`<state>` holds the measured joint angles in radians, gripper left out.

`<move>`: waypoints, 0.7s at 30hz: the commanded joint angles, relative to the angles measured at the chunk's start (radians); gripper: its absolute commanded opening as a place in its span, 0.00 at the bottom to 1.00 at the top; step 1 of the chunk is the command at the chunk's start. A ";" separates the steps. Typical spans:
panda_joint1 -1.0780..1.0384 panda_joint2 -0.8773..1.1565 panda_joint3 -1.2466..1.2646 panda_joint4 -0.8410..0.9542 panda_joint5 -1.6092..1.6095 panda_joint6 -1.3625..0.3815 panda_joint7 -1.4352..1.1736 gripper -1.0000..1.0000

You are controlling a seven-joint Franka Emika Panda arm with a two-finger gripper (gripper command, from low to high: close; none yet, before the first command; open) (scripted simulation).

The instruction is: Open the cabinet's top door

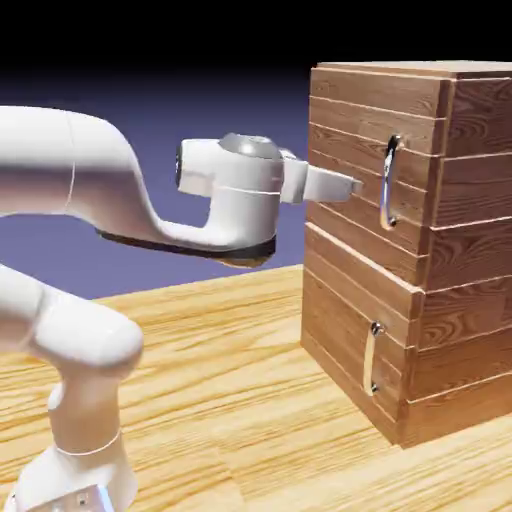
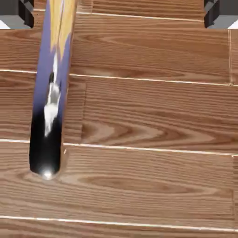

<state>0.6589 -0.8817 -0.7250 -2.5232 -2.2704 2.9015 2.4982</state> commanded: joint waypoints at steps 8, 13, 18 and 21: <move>0.099 -0.048 -0.111 0.044 -0.348 -0.021 0.269 0.50; 0.171 -0.047 -0.175 0.086 -0.482 -0.036 0.373 0.50; 0.310 0.024 -0.264 0.185 -0.515 -0.066 0.399 0.00; 0.238 0.029 -0.204 0.137 -0.477 -0.095 0.399 0.00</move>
<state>0.8969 -0.8532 -0.9294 -2.3858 -2.7481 2.8070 2.8971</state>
